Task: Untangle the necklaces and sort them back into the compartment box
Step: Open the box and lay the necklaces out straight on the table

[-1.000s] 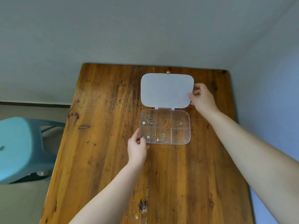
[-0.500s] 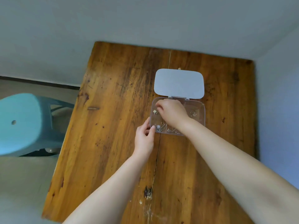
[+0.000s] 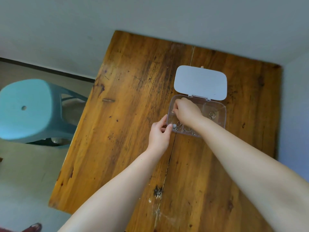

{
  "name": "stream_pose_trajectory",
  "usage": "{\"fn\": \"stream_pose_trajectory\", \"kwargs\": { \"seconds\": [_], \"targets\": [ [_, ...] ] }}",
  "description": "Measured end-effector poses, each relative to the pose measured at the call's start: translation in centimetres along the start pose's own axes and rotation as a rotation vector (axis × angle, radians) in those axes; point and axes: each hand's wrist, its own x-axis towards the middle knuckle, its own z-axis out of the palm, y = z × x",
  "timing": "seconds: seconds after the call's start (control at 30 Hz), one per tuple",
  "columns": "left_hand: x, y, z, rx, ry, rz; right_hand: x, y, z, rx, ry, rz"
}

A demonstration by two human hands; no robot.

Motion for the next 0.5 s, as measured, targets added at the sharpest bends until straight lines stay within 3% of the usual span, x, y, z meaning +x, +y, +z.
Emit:
{"fn": "stream_pose_trajectory", "kwargs": {
  "seconds": [0.33,0.5],
  "targets": [
    [0.0,-0.2,0.2,-0.007,0.017,0.001,1.1,-0.5,-1.5,-0.003,-0.261,-0.002],
    [0.0,-0.2,0.2,-0.003,0.020,0.003,0.5,0.3,-0.9,0.106,-0.248,-0.025]
  ]
}}
